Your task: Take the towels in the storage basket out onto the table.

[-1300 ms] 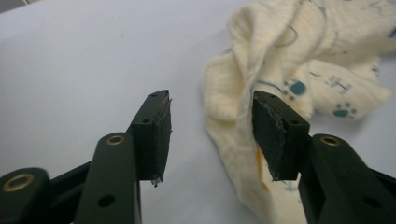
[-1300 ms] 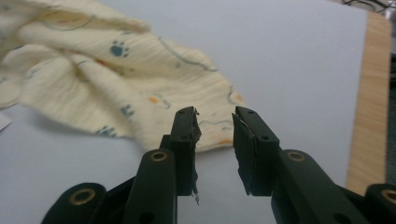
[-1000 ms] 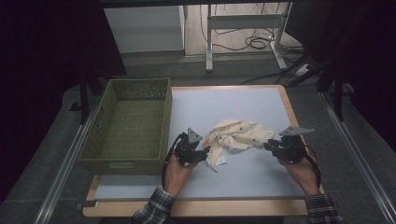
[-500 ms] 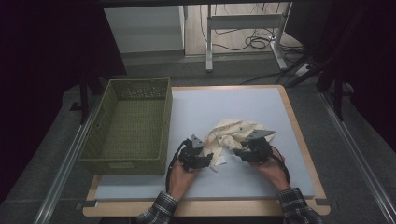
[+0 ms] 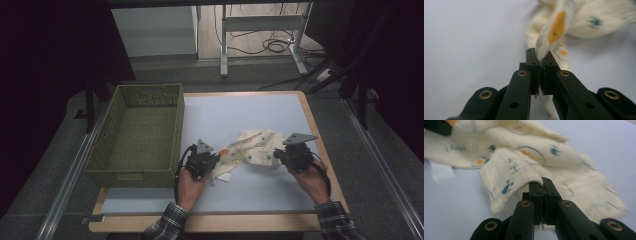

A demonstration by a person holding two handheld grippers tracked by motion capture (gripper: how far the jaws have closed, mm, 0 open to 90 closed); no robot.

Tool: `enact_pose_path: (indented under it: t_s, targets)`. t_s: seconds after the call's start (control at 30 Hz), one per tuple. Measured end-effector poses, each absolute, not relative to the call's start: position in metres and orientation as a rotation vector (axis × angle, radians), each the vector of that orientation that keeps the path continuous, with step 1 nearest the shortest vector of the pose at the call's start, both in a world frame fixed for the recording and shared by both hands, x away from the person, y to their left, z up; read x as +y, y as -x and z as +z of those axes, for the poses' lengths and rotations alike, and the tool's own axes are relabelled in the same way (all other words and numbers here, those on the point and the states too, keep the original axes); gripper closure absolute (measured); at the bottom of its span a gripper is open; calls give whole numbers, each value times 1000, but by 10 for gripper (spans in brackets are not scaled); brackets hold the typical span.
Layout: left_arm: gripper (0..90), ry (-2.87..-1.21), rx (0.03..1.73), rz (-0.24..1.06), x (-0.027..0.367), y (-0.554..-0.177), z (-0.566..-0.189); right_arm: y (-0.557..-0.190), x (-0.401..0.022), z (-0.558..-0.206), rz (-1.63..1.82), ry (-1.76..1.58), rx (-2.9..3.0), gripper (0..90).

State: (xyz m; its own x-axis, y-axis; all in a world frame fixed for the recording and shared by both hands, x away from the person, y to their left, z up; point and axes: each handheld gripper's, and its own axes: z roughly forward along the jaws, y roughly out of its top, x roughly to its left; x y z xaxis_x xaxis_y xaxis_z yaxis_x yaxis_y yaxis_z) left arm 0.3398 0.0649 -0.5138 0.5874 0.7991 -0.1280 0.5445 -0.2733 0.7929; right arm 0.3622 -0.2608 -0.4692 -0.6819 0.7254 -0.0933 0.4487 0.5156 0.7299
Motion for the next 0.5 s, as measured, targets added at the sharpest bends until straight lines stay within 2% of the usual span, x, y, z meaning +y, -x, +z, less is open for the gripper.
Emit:
enact_pose_path:
  t_s: [0.07, 0.13, 0.17, 0.2, 0.3, 0.5]
  targets:
    - [829, -1961, 1104, 392, 66, -343, -514, -357, -278, -464, 955, -982, 2362, 873]
    - [714, -1976, 1152, 383, 67, -351, -518, -355, -291, -466, 941, -1024, 2351, 863]
    - [714, -1991, 1171, 391, 66, -355, -521, -354, -298, -470, 943, -1054, 2358, 836]
    - [665, -2004, 1185, 391, 66, -358, -525, -353, -304, -475, 941, -1079, 2369, 775]
    - [548, -2019, 1175, 366, 64, -353, -529, -341, -319, -491, 925, -1113, 2379, 704]
    - [499, -2046, 1131, 370, 66, -336, -524, -322, -334, -486, 967, -1144, 2338, 691]
